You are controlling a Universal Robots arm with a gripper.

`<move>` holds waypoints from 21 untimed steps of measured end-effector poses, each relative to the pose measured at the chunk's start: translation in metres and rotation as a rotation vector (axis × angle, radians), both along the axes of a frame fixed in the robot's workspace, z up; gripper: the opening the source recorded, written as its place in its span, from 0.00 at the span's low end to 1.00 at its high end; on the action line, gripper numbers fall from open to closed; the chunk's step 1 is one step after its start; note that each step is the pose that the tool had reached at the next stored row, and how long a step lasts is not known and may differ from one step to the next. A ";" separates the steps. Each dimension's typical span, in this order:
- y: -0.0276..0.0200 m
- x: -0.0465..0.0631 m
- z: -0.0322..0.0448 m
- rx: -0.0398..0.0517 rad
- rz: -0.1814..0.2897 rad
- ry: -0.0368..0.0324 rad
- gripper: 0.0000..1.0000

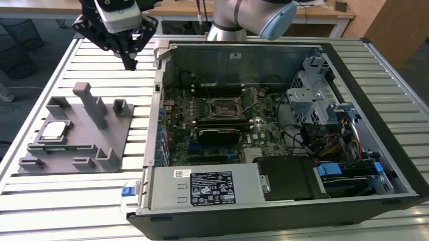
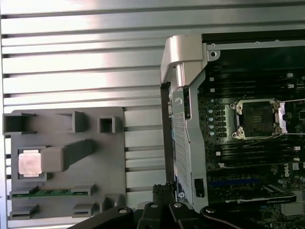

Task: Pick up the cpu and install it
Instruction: 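Reach for the cpu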

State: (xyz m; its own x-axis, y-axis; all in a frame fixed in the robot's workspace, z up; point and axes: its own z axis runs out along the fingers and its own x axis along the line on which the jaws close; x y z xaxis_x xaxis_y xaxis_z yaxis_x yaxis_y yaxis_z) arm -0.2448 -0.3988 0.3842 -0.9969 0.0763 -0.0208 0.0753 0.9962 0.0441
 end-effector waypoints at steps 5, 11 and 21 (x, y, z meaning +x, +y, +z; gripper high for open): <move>0.0000 -0.006 -0.0004 -0.0001 0.000 0.0000 0.11; 0.0000 -0.012 -0.0011 0.0000 0.000 0.0000 0.11; 0.0001 -0.022 -0.0019 0.0000 0.000 0.0001 0.11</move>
